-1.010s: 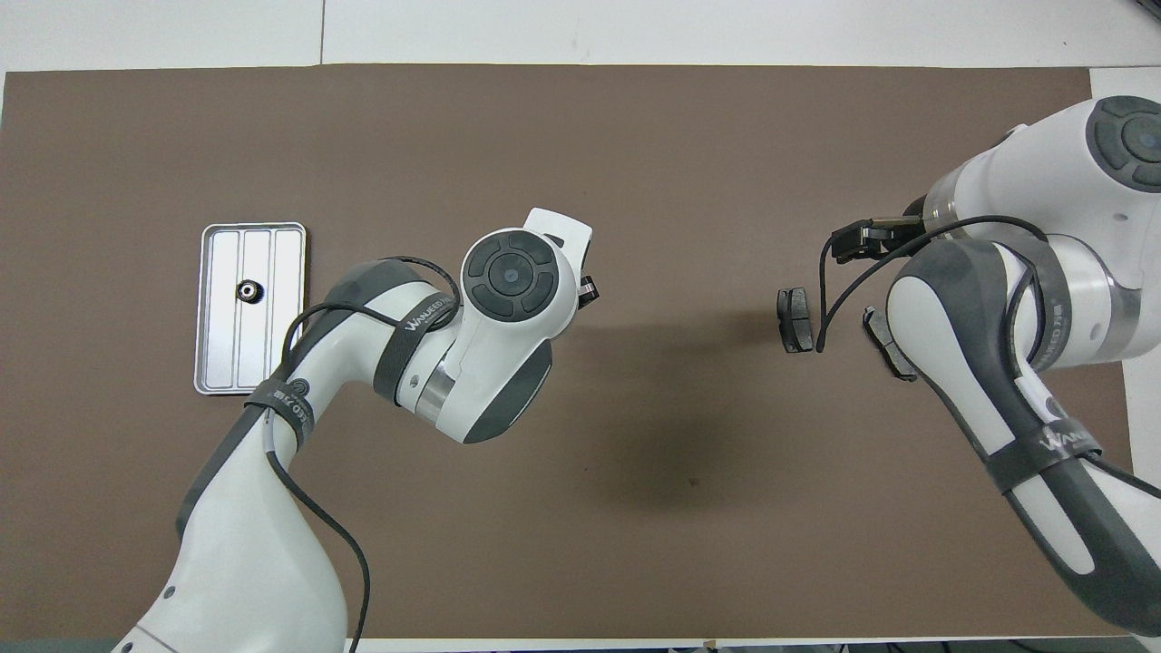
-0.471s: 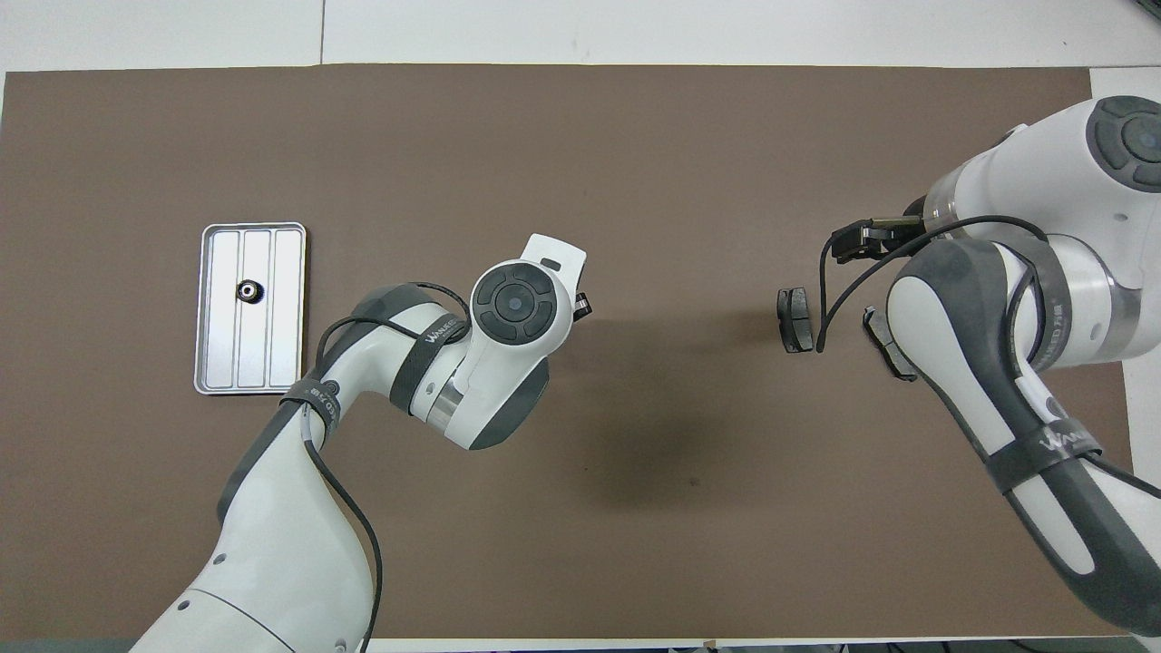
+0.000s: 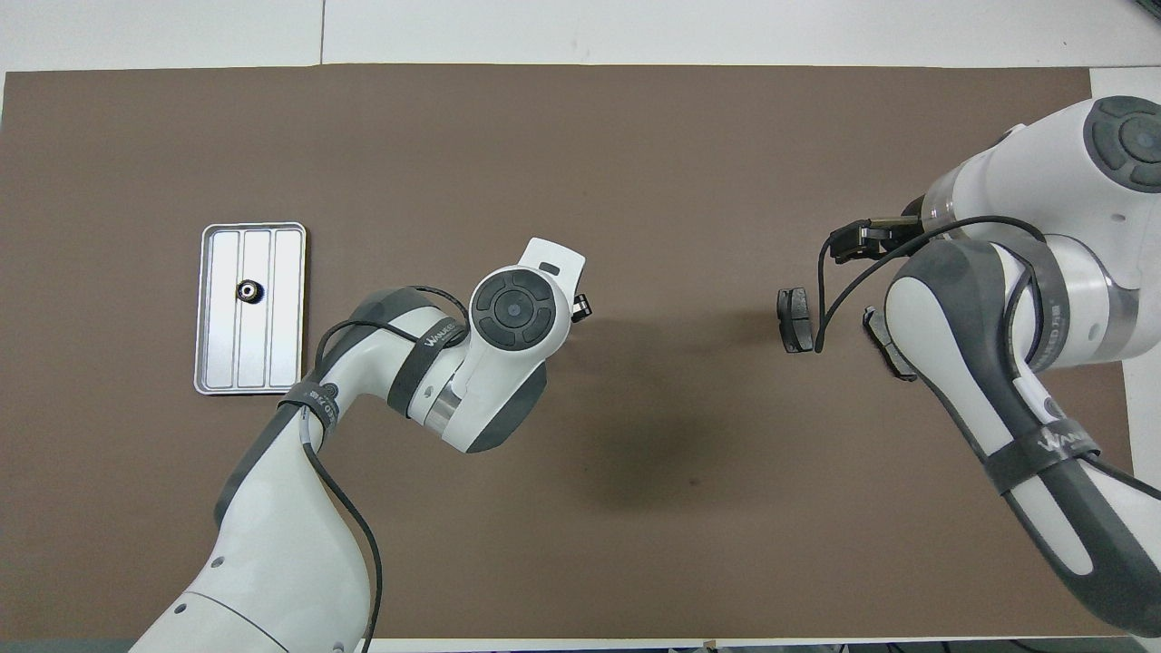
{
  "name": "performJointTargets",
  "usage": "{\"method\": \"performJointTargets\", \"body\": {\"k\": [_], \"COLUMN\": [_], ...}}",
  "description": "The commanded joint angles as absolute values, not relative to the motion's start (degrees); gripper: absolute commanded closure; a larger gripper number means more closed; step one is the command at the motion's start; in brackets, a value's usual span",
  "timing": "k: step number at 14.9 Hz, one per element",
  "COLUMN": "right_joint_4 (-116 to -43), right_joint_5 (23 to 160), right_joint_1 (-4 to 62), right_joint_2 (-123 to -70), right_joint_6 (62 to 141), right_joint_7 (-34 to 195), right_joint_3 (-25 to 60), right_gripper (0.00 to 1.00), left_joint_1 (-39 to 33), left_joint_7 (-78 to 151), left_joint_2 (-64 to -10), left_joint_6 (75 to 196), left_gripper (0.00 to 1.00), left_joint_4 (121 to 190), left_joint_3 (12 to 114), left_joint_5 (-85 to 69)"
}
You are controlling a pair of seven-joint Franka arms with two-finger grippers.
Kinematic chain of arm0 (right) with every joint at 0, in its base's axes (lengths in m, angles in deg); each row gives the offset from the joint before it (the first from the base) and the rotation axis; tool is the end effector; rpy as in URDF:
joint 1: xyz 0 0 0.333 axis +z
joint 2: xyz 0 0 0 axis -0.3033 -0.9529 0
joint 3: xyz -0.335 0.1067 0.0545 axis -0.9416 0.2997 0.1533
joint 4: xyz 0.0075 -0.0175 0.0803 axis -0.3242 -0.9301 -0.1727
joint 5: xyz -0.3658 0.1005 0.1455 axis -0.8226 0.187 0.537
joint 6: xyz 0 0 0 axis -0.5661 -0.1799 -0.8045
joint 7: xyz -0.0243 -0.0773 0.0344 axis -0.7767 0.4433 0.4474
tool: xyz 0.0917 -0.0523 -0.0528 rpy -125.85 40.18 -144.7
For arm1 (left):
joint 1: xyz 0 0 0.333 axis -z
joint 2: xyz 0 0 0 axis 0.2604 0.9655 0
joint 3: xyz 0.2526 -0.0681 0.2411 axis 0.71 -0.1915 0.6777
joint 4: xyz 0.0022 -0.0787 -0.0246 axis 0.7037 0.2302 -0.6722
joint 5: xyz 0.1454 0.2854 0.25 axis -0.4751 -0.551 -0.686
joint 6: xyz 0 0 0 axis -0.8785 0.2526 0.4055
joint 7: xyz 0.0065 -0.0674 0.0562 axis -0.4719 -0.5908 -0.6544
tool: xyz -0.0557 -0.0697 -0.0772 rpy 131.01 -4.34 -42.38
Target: Place bearing gear from tray to pile
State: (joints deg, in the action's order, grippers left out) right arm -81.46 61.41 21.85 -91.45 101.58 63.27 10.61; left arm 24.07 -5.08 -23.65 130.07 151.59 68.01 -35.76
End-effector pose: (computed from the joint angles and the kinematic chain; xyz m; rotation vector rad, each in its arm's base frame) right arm 0.6277 0.0527 0.4539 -3.1228 0.1200 -0.0407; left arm 0.5355 -0.4081 0.3245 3.0834 0.4908 0.1134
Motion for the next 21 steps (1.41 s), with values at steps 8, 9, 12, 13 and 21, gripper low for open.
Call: {"method": "performJointTargets", "body": {"k": [8,9,12,13,21], "right_joint_4": [-80.95,-80.77,-80.25,-79.2,-68.12], "right_joint_5": [62.43,62.08,61.47,61.38,50.92], "right_joint_1": [41.62,44.44,49.11,50.6,56.51], "right_joint_2": [-94.09,-95.23,-97.52,-98.66,-113.96], "right_joint_6": [107.12,107.83,110.12,110.12,110.47], "right_joint_7": [24.13,20.43,12.24,10.31,-4.56], "right_joint_3": [10.77,10.77,10.68,10.59,10.68], "right_gripper": [0.0,0.0,0.0,0.0,0.01], "left_joint_1": [-1.79,-5.13,-10.42,-10.96,-13.77], "left_joint_7": [37.89,42.81,53.74,54.98,61.84], "left_joint_2": [-37.67,-37.76,-36.71,-35.75,-32.67], "left_joint_6": [107.29,107.47,109.48,111.32,125.75], "left_gripper": [0.0,0.01,0.01,0.01,0.02], "left_joint_4": [143.48,144.09,145.76,146.9,156.49], "left_joint_3": [68.28,68.1,68.28,68.28,68.36], "left_joint_5": [-31.44,-30.82,-29.94,-29.94,-29.94]}}
